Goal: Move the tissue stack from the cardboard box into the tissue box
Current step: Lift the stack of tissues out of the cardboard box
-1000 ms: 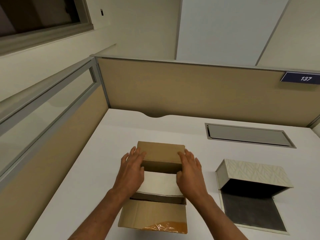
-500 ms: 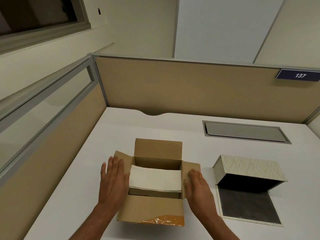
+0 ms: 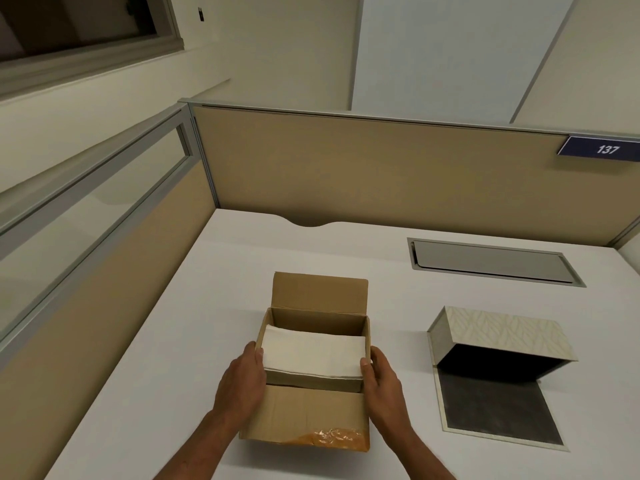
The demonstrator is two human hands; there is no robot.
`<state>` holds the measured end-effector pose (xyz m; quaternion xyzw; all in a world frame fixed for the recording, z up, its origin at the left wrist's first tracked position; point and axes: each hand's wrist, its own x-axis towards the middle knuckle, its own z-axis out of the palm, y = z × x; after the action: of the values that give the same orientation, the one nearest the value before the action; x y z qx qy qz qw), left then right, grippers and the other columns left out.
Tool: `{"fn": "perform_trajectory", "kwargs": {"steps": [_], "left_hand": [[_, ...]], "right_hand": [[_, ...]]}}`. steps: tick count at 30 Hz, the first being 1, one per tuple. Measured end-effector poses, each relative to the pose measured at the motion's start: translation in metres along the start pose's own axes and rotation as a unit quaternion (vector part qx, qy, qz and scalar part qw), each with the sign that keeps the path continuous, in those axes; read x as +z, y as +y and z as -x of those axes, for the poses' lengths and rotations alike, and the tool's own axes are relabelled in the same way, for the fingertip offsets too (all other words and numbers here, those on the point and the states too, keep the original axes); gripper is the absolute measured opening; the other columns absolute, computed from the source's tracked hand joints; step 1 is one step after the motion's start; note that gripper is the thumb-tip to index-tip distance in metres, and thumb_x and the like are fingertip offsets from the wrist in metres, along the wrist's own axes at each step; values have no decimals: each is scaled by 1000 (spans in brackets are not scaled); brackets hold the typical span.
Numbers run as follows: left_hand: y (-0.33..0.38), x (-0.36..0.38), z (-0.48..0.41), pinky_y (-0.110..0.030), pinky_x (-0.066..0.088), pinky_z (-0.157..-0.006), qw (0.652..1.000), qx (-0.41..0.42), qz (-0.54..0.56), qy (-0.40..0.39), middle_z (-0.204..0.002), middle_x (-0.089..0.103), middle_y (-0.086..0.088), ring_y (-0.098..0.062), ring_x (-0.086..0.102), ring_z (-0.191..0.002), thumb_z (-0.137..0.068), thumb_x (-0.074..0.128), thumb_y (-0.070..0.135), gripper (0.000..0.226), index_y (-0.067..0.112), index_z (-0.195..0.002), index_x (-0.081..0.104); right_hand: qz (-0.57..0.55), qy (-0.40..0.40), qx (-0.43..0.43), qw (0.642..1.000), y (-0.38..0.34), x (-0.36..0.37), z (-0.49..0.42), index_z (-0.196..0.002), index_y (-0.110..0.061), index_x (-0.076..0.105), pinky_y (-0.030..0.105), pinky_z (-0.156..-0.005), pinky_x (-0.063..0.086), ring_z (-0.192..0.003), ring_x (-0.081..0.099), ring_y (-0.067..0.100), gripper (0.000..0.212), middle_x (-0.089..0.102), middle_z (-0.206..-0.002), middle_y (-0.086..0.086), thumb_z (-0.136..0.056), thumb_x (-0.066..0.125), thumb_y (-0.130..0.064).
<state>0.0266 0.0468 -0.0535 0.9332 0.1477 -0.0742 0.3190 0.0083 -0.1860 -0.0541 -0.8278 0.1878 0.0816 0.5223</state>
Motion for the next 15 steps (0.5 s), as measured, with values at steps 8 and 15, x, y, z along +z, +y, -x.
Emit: {"fn": "perform_trajectory", "kwargs": {"steps": [8,15], "left_hand": [[11,-2,-2,-35,15,-120,981,165,-39,98,-163,24,-6,-24,21,-151,-100,48,30,60,16,-153,24],[20,11,-25,-29,6,-121,961,234,-127,-71,-167,11,6,-13,6,-153,-102,39,42,61,29,-155,14]], "right_hand": [[144,105,-193,965,-21,-1,-5,-149,-27,37,43,-113,37,-142,39,19,54,36,-159,-3,-99,54,-37],[337,-72,-222,912,-30,22,-27,-154,-25,25,35,-120,21,-151,22,20,55,23,-165,-1,-104,46,-31]]}}
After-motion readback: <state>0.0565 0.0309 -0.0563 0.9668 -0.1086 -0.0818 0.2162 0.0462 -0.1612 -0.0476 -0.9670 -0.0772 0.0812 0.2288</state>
